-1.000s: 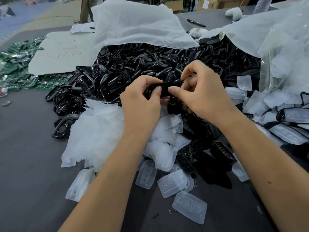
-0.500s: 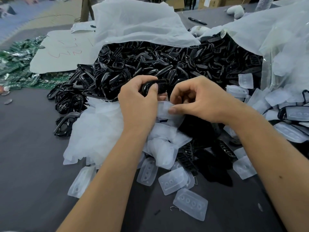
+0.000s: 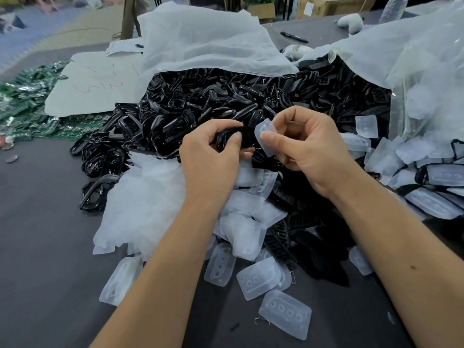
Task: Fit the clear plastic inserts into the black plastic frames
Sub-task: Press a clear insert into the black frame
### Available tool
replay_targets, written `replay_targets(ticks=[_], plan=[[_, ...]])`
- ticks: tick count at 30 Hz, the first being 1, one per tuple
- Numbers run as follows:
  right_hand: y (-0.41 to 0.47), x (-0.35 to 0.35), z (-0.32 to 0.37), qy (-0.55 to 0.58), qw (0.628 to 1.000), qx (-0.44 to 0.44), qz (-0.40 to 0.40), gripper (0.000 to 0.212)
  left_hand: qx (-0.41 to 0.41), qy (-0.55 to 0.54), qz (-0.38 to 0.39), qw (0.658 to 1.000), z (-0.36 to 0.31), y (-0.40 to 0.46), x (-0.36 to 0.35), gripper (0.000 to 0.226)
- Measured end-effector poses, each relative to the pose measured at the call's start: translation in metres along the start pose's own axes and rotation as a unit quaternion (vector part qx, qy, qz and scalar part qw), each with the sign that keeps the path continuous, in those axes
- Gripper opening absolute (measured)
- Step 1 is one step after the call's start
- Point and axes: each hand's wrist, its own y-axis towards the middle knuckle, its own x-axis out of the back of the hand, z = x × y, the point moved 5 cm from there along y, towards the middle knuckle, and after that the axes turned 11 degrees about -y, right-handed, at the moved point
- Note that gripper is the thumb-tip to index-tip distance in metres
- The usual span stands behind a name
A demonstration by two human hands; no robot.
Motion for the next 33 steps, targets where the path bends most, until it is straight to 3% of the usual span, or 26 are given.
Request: replay_targets(ticks=[11,25,29,33], plan=[[-0.0008,0.0005,-0.0016,-0.006,1.0,-0.007,-0.006,0.018,0.026,-0.001,-0.004,1.0,0.002,-0.0008,0.0,0.018],[0.0016,0.0025,-0.0036,0.099,0.995,-0.01,0.019,0.031,0.041,-0.014,0.011,0.999,0.0054,-0.0002,-0.001,0.019],[0.0005,0.0019,-0.0048,0.096,0.995,0.009,-0.006,0.008,0.046,-0.023,0.014,0.999,0.0063,0.0,-0.0018,0.02],[0.0003,0.0015,-0.0051,0.097,0.995,0.016,-0.022,0.033,0.052,-0.026,0.019,0.998,0.0076,0.0001,-0.0026,0.019]])
